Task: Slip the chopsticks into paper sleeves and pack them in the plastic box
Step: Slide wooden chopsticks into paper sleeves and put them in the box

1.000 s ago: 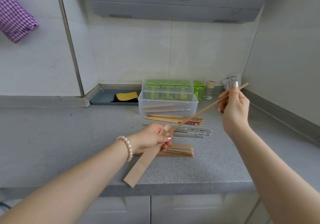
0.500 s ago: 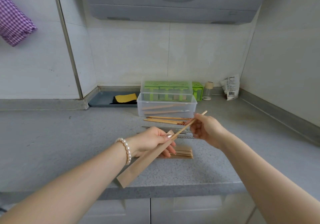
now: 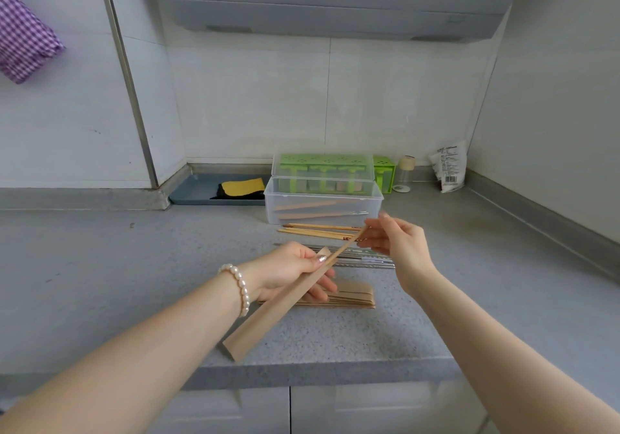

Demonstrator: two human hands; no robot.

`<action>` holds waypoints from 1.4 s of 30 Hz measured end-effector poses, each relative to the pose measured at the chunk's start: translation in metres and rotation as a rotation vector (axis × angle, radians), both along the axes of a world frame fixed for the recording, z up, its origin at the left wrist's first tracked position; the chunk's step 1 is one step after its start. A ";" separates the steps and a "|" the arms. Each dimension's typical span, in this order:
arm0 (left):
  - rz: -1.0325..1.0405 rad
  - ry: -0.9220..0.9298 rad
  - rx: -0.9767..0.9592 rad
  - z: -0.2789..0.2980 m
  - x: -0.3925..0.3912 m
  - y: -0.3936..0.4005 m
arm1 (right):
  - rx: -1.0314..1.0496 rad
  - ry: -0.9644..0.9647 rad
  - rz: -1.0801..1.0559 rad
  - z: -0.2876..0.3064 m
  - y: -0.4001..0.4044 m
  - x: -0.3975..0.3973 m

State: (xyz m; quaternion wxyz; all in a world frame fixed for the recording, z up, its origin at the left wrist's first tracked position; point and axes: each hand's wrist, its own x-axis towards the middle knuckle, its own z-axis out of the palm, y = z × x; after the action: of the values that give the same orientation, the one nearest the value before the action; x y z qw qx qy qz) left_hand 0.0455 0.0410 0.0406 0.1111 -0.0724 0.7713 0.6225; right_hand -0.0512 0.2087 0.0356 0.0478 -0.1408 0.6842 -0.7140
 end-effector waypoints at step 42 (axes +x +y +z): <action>0.079 -0.157 0.000 -0.015 -0.030 -0.049 | 1.177 0.261 0.060 -0.036 -0.013 -0.172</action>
State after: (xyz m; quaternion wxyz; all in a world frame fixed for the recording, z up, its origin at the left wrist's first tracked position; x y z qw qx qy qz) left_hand 0.0158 -0.0075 0.0255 0.1468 -0.1515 0.7568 0.6187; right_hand -0.2229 0.1953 -0.0001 0.0536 -0.1963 0.9603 -0.1908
